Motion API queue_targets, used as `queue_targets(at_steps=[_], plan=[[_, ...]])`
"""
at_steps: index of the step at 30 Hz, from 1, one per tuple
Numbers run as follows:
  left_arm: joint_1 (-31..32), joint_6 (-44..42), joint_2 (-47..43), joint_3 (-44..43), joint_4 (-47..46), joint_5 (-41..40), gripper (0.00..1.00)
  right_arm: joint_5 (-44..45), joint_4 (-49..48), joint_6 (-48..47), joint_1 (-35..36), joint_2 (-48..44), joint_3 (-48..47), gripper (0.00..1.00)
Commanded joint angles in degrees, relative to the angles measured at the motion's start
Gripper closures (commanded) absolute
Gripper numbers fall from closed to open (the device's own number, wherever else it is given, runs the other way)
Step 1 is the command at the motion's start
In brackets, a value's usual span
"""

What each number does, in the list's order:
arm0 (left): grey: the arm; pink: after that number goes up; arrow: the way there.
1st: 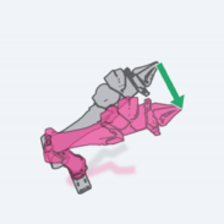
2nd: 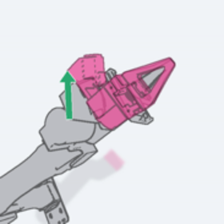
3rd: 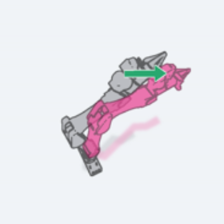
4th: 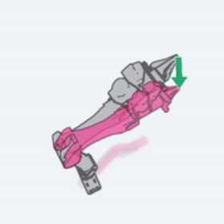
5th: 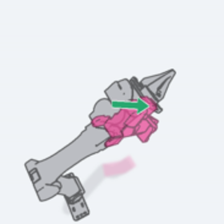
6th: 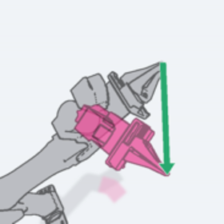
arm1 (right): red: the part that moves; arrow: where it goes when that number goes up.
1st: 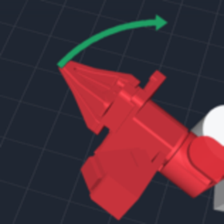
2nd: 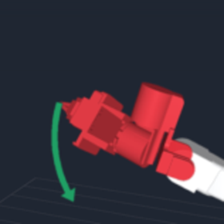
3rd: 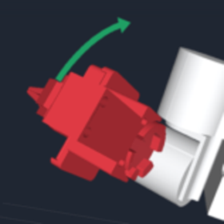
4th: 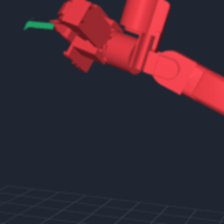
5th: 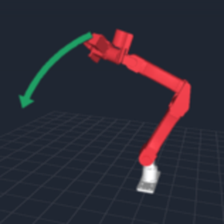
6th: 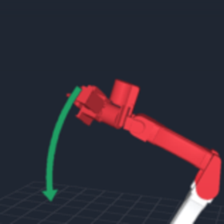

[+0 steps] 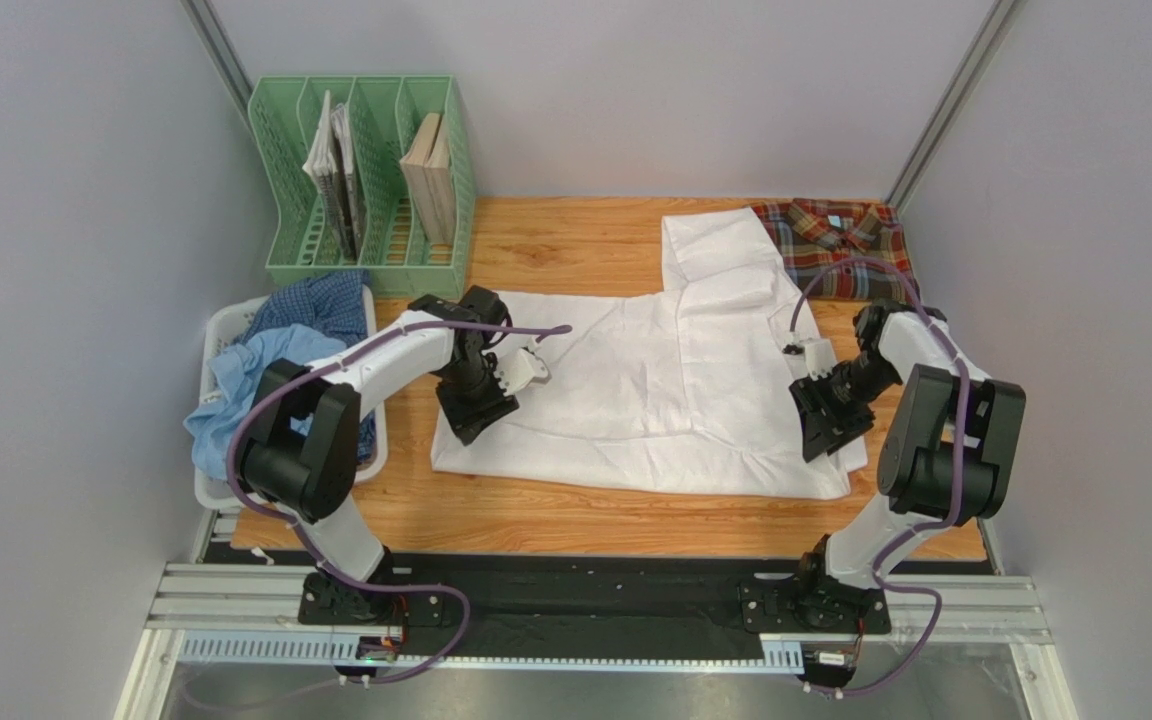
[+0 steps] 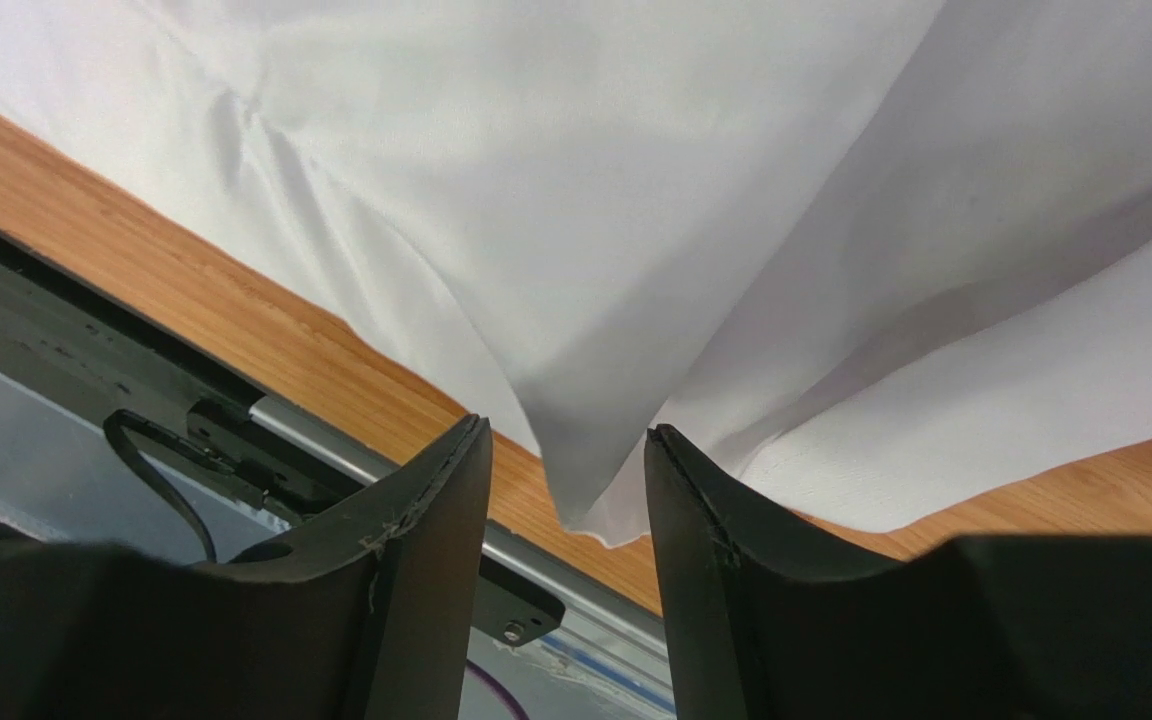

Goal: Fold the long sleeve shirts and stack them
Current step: Fold the shirt

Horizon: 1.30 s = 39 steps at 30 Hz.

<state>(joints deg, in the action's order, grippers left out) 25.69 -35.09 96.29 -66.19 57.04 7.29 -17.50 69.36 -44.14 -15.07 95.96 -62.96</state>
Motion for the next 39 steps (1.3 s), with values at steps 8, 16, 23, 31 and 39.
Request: queue_targets(at_steps=[8,16,23,31,39], plan=[[0.1,-2.2,2.4,5.5,-10.7,-4.6,0.44,3.3,-9.0,2.7,0.1,0.7,2.2,0.52],[0.0,-1.4,0.7,6.6,-10.5,-4.5,0.83,2.8,-9.0,3.2,0.0,-1.5,2.1,0.62],[-0.1,0.0,-3.8,4.7,-6.9,-6.0,1.00,3.9,-9.4,3.4,0.0,-1.7,1.9,0.66],[0.0,1.7,-0.9,4.4,-9.0,-8.3,0.64,-3.7,-3.9,3.9,0.0,-5.4,-4.7,0.59],[0.0,1.7,1.4,-0.7,-7.8,-2.5,0.53,-5.5,-4.1,4.9,4.8,-3.5,-7.1,0.54]])
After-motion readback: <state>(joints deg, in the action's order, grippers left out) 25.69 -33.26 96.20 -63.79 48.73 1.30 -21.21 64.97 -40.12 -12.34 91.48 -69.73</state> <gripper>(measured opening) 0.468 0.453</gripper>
